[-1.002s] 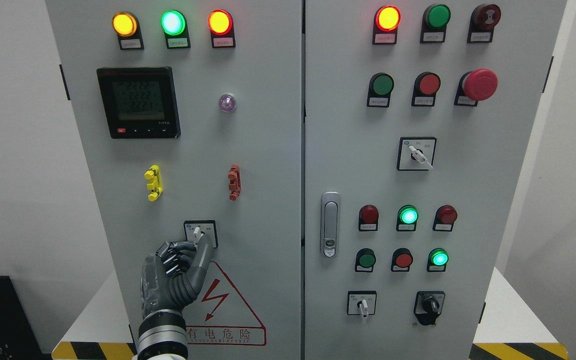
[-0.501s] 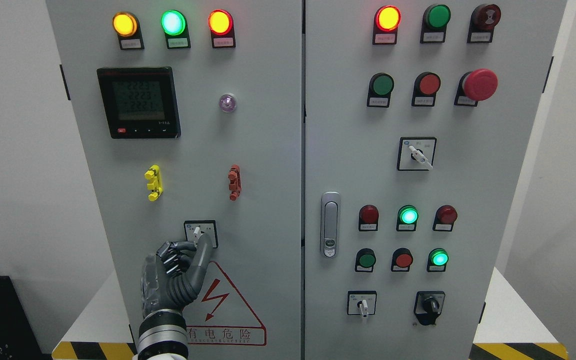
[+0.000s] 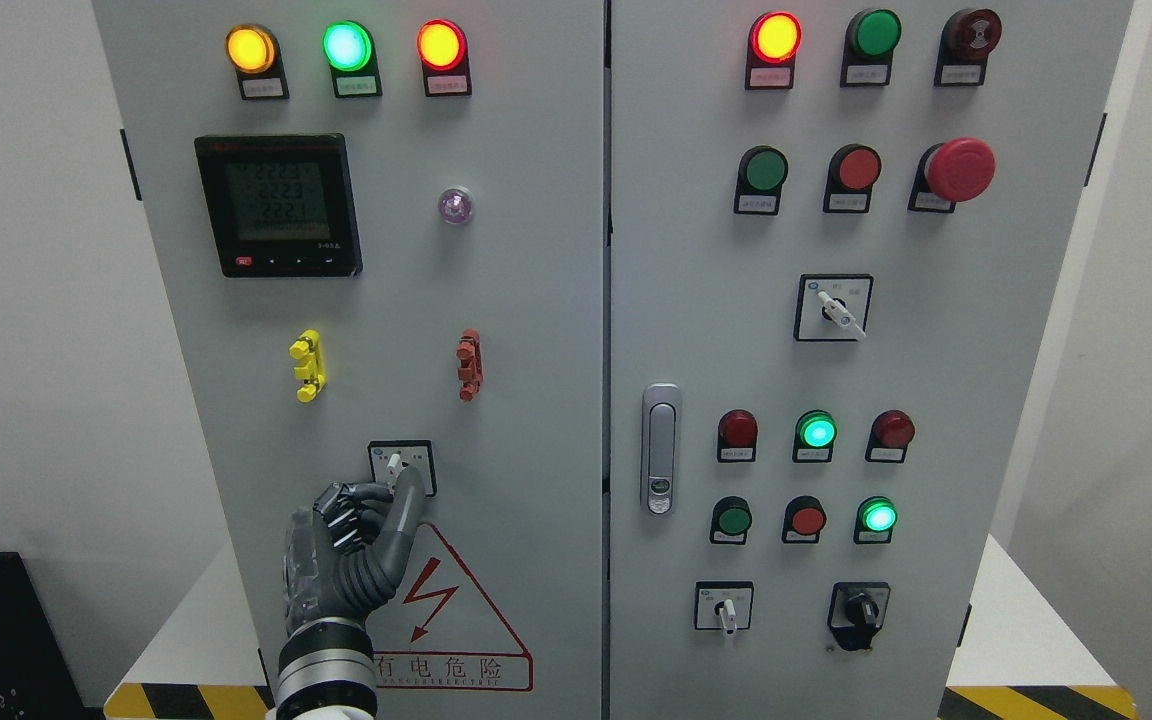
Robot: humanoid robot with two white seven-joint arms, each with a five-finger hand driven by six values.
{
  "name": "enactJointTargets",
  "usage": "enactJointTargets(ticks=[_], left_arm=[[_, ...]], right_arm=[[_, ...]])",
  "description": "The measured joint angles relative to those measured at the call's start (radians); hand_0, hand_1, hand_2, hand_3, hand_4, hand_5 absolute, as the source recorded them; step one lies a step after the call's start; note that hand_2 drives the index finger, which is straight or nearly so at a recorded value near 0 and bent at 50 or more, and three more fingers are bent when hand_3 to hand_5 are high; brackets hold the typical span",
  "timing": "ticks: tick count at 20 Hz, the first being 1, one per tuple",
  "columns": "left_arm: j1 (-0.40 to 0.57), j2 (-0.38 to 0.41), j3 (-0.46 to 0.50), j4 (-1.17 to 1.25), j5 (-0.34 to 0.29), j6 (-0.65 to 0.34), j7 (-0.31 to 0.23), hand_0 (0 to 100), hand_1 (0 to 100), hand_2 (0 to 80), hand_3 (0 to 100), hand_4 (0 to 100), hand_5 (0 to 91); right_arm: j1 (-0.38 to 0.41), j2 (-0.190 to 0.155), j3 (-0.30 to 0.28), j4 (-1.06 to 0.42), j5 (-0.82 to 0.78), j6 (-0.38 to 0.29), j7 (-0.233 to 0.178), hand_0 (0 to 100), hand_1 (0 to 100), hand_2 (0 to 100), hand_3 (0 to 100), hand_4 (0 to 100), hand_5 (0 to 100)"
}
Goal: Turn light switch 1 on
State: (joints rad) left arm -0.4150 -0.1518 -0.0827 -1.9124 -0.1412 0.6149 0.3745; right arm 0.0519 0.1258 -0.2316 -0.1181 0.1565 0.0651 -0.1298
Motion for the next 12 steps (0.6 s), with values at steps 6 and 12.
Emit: enactJointTargets(ticks=[6, 12], left_arm=[[-0.001, 0.0, 0.0, 0.001, 0.001, 0.002, -0.002, 45, 54, 57.8, 91, 93, 87.2], [-0.002, 0.0, 0.0, 0.002, 0.001, 0.002, -0.003, 49, 54, 57.8, 91, 93, 87.2]], right_arm=[[0.0, 0.0, 0.0, 0.0, 0.0, 0.0, 0.0, 31, 0, 0, 0, 0, 0], [0.0, 0.0, 0.0, 0.0, 0.0, 0.0, 0.0, 31, 0, 0, 0, 0, 0]])
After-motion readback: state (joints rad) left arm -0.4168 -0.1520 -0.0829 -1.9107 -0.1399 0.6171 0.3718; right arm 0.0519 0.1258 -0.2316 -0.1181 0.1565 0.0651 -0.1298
